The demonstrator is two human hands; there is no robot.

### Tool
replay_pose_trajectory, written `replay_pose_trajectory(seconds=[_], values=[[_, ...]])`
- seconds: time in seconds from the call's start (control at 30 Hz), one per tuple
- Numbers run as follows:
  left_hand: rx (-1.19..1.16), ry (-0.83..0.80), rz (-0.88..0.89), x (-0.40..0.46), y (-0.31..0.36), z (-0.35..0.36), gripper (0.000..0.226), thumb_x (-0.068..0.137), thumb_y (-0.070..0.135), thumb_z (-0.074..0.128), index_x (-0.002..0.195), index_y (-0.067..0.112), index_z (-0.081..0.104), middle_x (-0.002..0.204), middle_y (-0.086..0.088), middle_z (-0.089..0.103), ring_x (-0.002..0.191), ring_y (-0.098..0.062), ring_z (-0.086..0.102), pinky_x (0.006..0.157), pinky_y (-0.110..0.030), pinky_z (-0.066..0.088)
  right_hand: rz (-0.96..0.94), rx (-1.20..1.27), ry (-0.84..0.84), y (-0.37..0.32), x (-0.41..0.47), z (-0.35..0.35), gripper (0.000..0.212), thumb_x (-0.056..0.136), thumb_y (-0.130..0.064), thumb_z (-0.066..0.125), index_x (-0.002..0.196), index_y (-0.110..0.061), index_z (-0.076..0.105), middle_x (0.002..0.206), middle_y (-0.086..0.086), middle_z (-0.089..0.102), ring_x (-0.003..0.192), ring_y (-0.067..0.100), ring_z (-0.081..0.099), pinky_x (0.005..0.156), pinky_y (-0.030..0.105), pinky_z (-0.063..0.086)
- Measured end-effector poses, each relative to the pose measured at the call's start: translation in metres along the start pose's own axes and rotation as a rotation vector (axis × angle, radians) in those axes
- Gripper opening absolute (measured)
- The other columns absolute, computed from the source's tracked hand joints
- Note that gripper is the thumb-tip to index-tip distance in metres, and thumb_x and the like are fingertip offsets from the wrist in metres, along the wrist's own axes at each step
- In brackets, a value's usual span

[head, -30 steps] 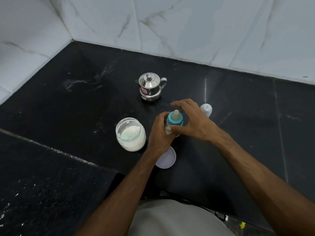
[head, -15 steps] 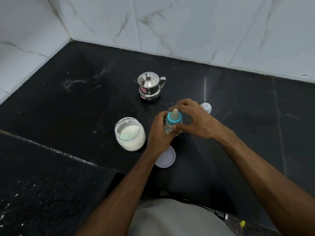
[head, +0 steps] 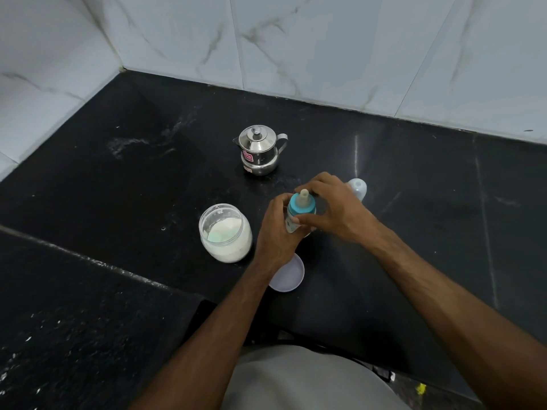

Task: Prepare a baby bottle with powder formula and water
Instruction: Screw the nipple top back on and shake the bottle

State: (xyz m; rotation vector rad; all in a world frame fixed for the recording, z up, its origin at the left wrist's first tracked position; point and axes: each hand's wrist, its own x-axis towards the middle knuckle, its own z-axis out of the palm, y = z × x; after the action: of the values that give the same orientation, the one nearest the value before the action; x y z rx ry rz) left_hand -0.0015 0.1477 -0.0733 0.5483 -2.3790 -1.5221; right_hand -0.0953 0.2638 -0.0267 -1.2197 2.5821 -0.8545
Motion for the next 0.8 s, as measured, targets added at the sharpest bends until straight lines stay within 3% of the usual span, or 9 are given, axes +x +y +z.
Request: replay_pose_trajectory(seconds=[0.13, 0.27, 0.37, 0.47, 0.53, 0.67, 0.8], values=[[0.006, -0.005, 0.020, -0.001, -0.001, -0.001, 0.062, 0.078, 0.013, 0.077, 0.130, 0.006, 0.045, 0.128, -0.011, 0.056, 0.119, -0.021, 0.054, 0.103, -0.037, 0.046, 0.098, -0.033, 0.089, -0.004, 0.000, 0.009, 0.056, 0.067, -0.054, 0.079, 0.110, -0.023, 0.061, 0.110, -0.005, 0.056, 0.100, 0.011, 0.050, 0.090, 0.039, 0.048], [0.005, 0.004, 0.014, -0.001, -0.004, 0.000, 0.061, 0.078, 0.017, 0.078, 0.129, 0.012, 0.045, 0.128, -0.006, 0.056, 0.117, -0.014, 0.054, 0.101, -0.033, 0.048, 0.008, 0.002, -0.064, -0.002, -0.005, -0.002, 0.064, 0.078, -0.044, 0.076, 0.134, -0.024, 0.053, 0.121, 0.000, 0.052, 0.109, 0.013, 0.047, 0.095, 0.037, 0.047], [-0.004, -0.010, -0.003, 0.000, 0.001, -0.001, 0.061, 0.079, 0.015, 0.077, 0.131, 0.009, 0.044, 0.130, -0.008, 0.055, 0.116, -0.012, 0.052, 0.102, -0.028, 0.045, -0.007, -0.033, -0.029, -0.003, -0.002, -0.007, 0.054, 0.077, -0.038, 0.078, 0.125, -0.022, 0.060, 0.118, 0.000, 0.055, 0.107, 0.014, 0.047, 0.093, 0.040, 0.047], [-0.002, -0.044, -0.006, 0.001, 0.005, -0.002, 0.059, 0.081, 0.012, 0.075, 0.131, 0.004, 0.044, 0.130, -0.014, 0.055, 0.121, -0.023, 0.053, 0.105, -0.037, 0.043, 0.047, -0.070, 0.054, -0.007, -0.001, 0.000, 0.052, 0.072, -0.046, 0.079, 0.114, -0.020, 0.064, 0.113, -0.001, 0.058, 0.102, 0.014, 0.049, 0.089, 0.041, 0.048], [0.006, -0.049, -0.001, 0.002, 0.003, -0.003, 0.060, 0.080, 0.013, 0.075, 0.131, 0.005, 0.045, 0.130, -0.013, 0.055, 0.120, -0.023, 0.053, 0.105, -0.037, 0.044, 0.060, -0.073, 0.077, -0.006, -0.003, 0.003, 0.053, 0.071, -0.049, 0.078, 0.114, -0.021, 0.064, 0.112, -0.001, 0.058, 0.100, 0.014, 0.048, 0.088, 0.039, 0.048], [0.026, -0.028, -0.008, 0.002, -0.002, 0.000, 0.062, 0.080, 0.017, 0.076, 0.132, 0.009, 0.044, 0.131, -0.009, 0.054, 0.118, -0.014, 0.051, 0.104, -0.033, 0.044, -0.020, -0.056, -0.040, -0.003, -0.001, -0.006, 0.058, 0.078, -0.042, 0.076, 0.130, -0.021, 0.058, 0.118, 0.001, 0.052, 0.103, 0.009, 0.041, 0.091, 0.031, 0.044], [0.030, -0.028, 0.005, 0.004, -0.004, 0.001, 0.062, 0.080, 0.016, 0.076, 0.132, 0.008, 0.044, 0.130, -0.010, 0.054, 0.118, -0.014, 0.051, 0.099, -0.021, 0.040, -0.022, -0.056, -0.017, -0.002, 0.001, -0.004, 0.052, 0.077, -0.040, 0.077, 0.123, -0.019, 0.062, 0.116, 0.001, 0.054, 0.102, 0.011, 0.045, 0.091, 0.037, 0.047]])
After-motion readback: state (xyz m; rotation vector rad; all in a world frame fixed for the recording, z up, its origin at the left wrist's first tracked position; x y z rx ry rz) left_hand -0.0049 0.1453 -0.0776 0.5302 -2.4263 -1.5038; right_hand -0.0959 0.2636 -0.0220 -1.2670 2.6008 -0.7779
